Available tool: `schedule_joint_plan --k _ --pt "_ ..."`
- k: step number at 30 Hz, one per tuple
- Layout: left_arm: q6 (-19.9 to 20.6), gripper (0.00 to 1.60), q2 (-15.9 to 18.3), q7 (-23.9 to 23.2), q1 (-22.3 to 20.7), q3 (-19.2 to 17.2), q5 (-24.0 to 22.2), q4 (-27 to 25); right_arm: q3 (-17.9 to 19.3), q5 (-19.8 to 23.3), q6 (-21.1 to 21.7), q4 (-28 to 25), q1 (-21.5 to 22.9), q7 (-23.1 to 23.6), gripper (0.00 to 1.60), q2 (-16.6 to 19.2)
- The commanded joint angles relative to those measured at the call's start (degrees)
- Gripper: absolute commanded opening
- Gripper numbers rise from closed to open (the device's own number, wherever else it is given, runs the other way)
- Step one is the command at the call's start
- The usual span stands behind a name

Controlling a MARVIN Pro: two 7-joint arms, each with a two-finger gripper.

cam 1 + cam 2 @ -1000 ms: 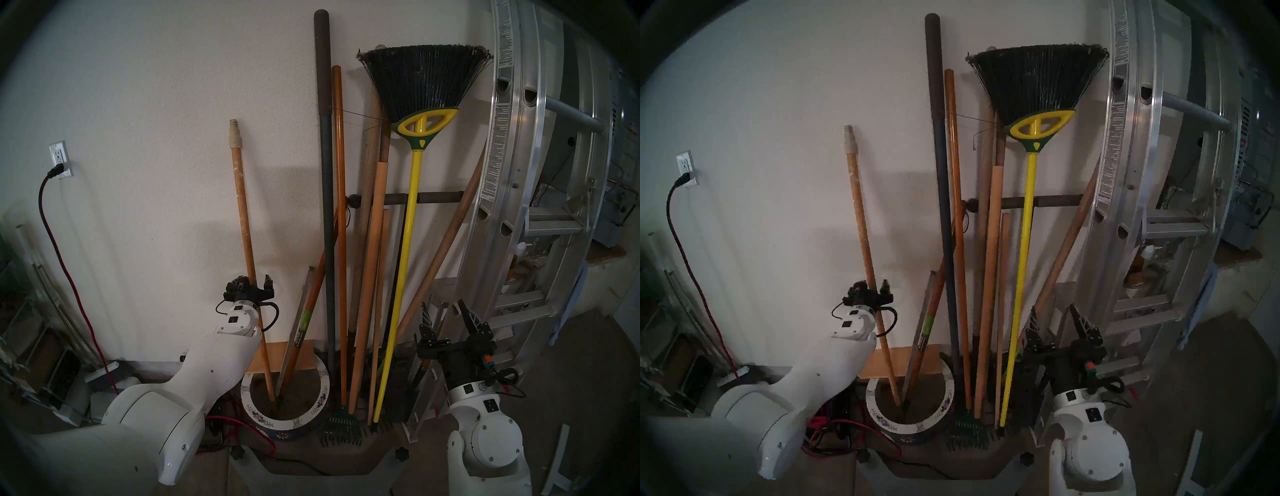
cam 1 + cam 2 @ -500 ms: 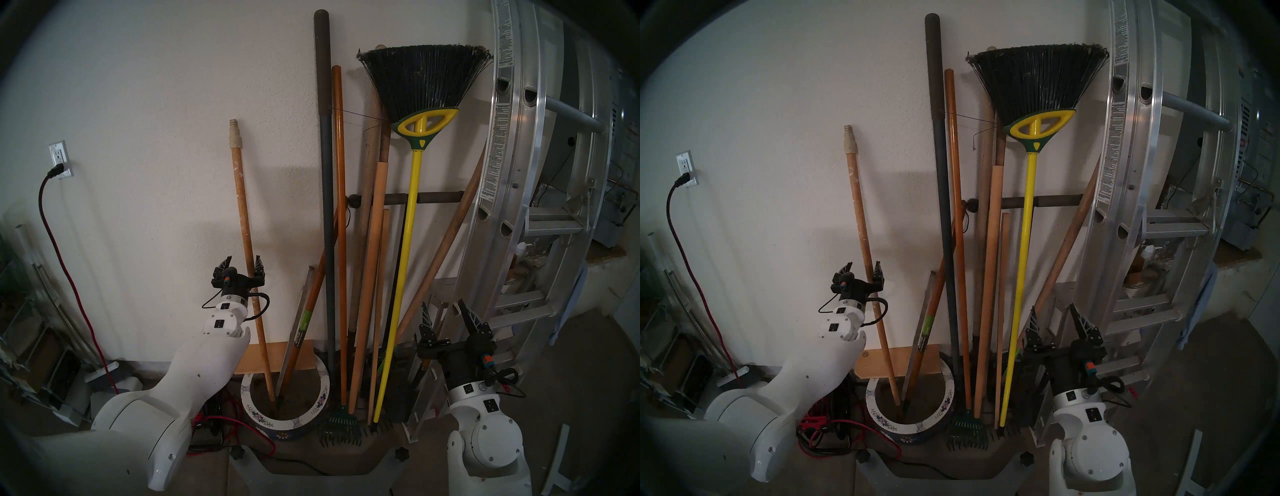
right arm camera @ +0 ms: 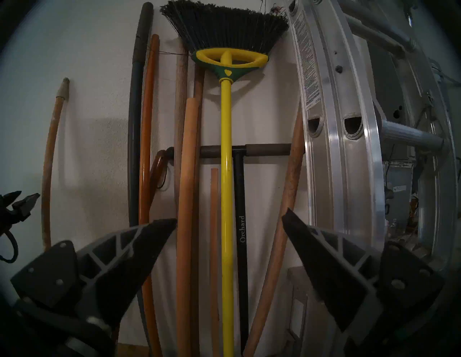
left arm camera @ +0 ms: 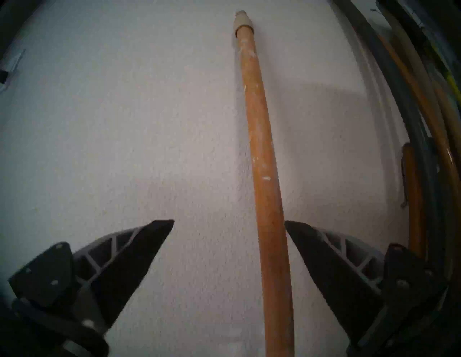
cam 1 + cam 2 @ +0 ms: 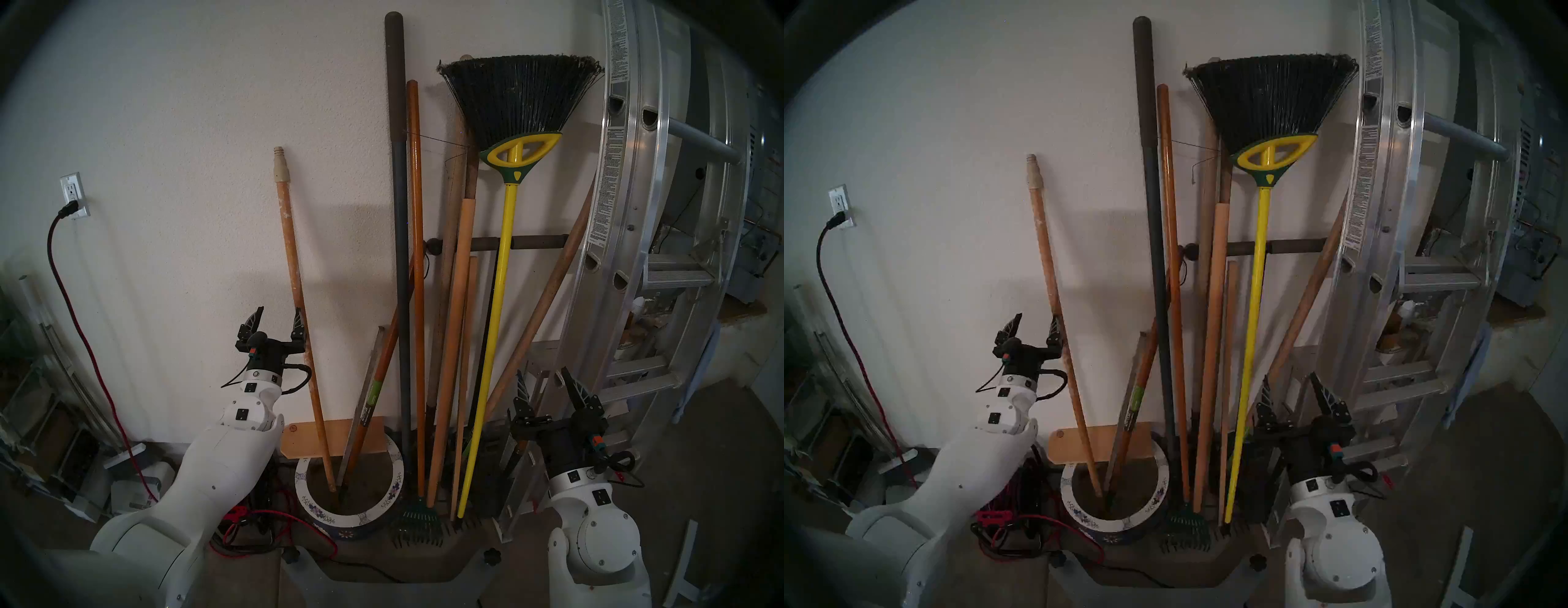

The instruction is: Put wooden sticks into the pot

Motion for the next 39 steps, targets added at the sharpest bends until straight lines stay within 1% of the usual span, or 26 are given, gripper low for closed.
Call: schedule_joint_plan --k 1,2,3,7,8,9,16,21,26,28,29,30,32,39 --pt "-1.5 1.60 3.3 -0.7 6.7 -0.9 -0.5 -7.6 -0.1 0.0 0.0 0.0 0.0 0.0 1.60 0.0" --pt "-1.6 1.60 3.7 -0.9 7.6 -1.0 -0.5 -8.9 -0.1 0.0 0.0 0.0 0.0 0.0 1.60 0.0" --pt "-1.8 1.60 3.9 -1.1 7.7 -1.1 -0.5 -8.3 -0.1 0.0 0.0 0.0 0.0 0.0 1.60 0.0" --pt "-1.9 1.60 5.6 -1.5 11.0 -1.9 -0.9 -13.0 -0.1 0.0 0.0 0.0 0.0 0.0 1.60 0.0" --pt "-2.2 1.60 5.9 -1.6 10.6 -1.9 -1.0 -12.5 -0.1 0.0 0.0 0.0 0.0 0.0 1.60 0.0" --pt "-2.1 1.60 6.4 -1.7 12.3 -2.3 -1.1 -14.6 -0.1 0.0 0.0 0.0 0.0 0.0 1.60 0.0" --pt "-2.1 1.60 9.7 -2.1 15.9 -4.8 -2.1 -20.4 -0.1 0.0 0.0 0.0 0.0 0.0 1.60 0.0" --pt "-2.2 1.60 12.3 -2.5 19.0 -7.1 -2.9 -25.2 -0.1 0.0 0.0 0.0 0.0 0.0 1.60 0.0" --pt "-2.0 1.60 13.9 -3.0 22.6 -8.7 -3.7 -29.6 0.0 0.0 0.0 0.0 0.0 0.0 1.60 0.0" --pt "-1.7 1.60 14.3 -3.2 24.4 -9.1 -4.0 -31.3 0.0 0.0 0.0 0.0 0.0 0.0 1.60 0.0" --pt "-1.7 1.60 14.4 -3.3 24.5 -9.0 -4.1 -31.9 0.0 0.0 0.0 0.0 0.0 0.0 1.60 0.0" --pt "-1.4 1.60 14.6 -3.4 26.3 -9.2 -4.5 -33.2 0.0 0.0 0.0 0.0 0.0 0.0 1.60 0.0" --pt "-1.4 1.60 14.6 -3.6 26.6 -9.1 -4.6 -34.0 0.0 0.0 0.0 0.0 0.0 0.0 1.60 0.0" --pt "-0.4 1.60 14.1 -4.1 31.1 -7.3 -6.0 -40.0 0.0 0.0 0.0 0.0 0.0 0.0 1.60 0.0"
